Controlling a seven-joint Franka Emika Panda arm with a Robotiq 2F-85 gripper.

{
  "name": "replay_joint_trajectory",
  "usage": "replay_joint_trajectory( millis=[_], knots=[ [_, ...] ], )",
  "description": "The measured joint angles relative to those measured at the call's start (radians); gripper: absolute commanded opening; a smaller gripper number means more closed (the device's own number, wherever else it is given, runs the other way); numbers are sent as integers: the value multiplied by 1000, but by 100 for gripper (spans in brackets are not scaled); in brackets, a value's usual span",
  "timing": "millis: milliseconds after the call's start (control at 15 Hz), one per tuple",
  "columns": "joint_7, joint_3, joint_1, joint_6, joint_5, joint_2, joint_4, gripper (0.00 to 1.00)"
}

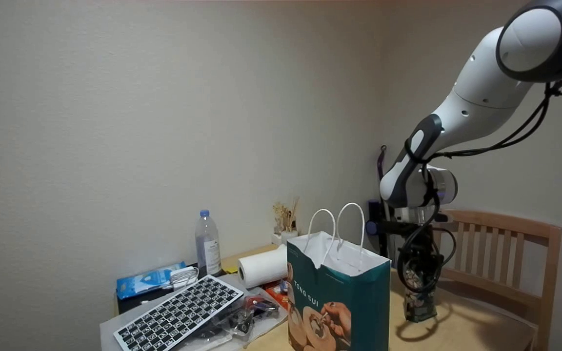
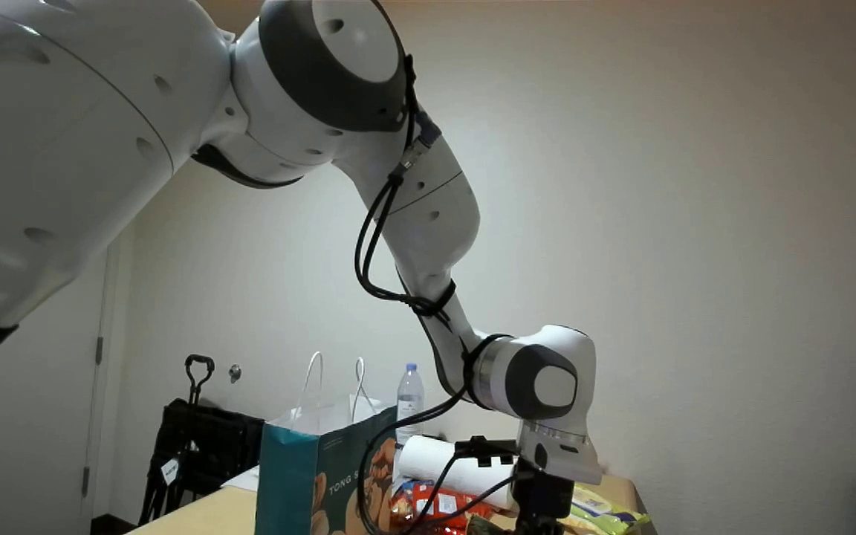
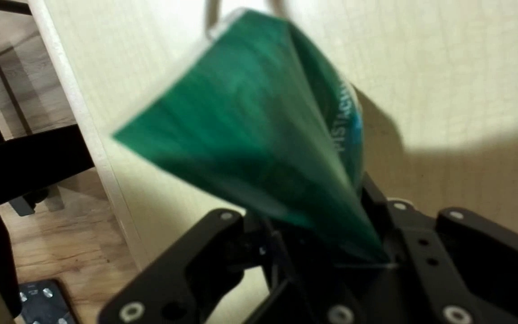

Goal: Put the green packet in the bag

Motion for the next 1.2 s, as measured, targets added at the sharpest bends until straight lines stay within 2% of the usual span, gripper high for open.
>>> replay_joint_trajectory(
  millis=[267, 533, 867, 1067, 1133, 1200],
  knots=[
    [5, -9, 16, -2, -17, -7, 7, 5],
    [79, -44, 84, -1, -124, -80, -35, 6],
    [173, -48, 165, -31, -281, -297, -165, 6],
    [191, -14, 173, -53, -325, -462, -245, 6],
    [191, -2, 171, -64, -325, -512, -268, 24],
    [191, 9, 164, -83, -321, -552, -284, 24]
  ],
)
